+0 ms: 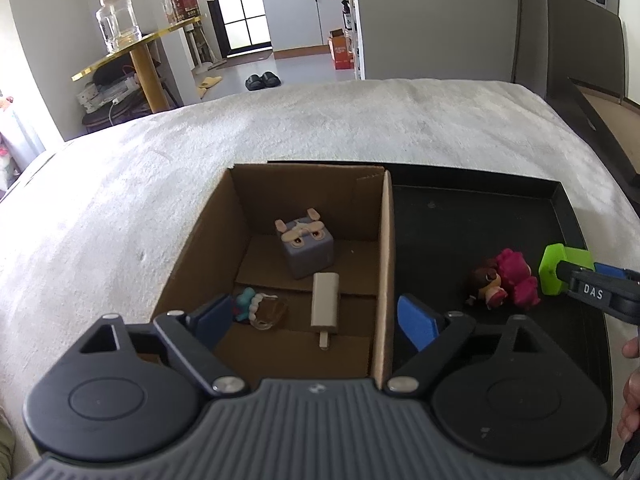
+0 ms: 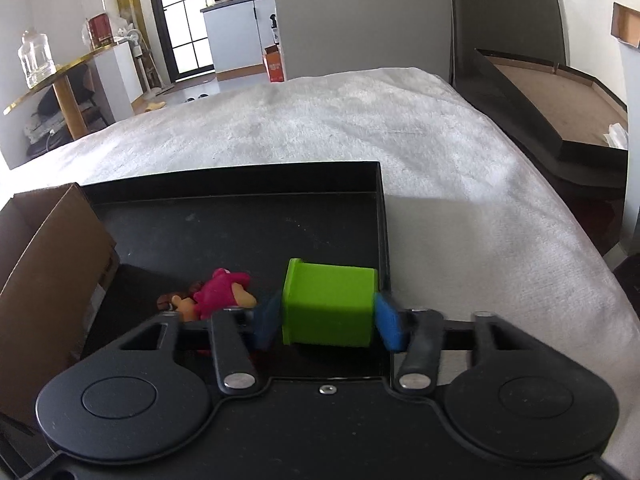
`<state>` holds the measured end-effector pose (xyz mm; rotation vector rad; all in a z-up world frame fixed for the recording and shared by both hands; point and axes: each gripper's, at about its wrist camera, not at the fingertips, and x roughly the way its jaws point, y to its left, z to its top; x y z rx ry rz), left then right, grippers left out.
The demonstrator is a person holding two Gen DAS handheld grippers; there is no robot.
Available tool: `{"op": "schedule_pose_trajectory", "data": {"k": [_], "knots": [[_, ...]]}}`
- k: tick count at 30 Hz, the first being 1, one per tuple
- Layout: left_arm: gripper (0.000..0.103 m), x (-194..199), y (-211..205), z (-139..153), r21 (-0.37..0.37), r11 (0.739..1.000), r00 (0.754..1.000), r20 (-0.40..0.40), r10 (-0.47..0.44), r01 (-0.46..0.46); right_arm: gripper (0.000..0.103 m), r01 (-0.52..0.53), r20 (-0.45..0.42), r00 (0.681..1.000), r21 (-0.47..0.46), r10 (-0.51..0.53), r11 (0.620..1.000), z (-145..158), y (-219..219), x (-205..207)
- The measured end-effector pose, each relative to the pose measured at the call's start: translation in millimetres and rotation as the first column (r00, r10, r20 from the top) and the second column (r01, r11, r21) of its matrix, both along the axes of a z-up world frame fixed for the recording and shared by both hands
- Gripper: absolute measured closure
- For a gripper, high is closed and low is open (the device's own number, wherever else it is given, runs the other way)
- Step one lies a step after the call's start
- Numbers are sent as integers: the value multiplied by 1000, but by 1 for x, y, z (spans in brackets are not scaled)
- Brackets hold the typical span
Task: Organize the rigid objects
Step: 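Close the right gripper on the green cube, then lift the green cube and carry it over the cardboard box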
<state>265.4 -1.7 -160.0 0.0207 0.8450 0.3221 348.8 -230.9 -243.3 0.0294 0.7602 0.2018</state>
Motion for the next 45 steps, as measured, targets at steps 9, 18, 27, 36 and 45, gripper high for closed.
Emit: {"op": "schedule_pose_trajectory", "data": {"k": [9, 18, 27, 36, 45], "knots": [[13, -3, 9, 5, -8, 1000, 1000, 16, 20, -20, 55, -12, 14, 1000, -17, 12, 1000, 12, 1, -12], [13, -7, 14, 3, -32, 999, 999, 15, 35, -34, 54, -42, -14, 999, -43, 42, 998, 10, 13, -22], [13, -4, 14, 2, -62, 998, 999, 21, 26, -25, 54, -43, -21, 999, -51, 42, 998, 1, 16, -13], [13, -7, 19, 3, -81, 996, 999, 28, 28, -26, 54, -34, 9, 999, -56, 35, 998, 6, 10, -12], [13, -14, 29, 9, -115, 993, 998, 59, 28, -21, 54, -45, 62, 997, -66, 49, 997, 26, 19, -16]]}}
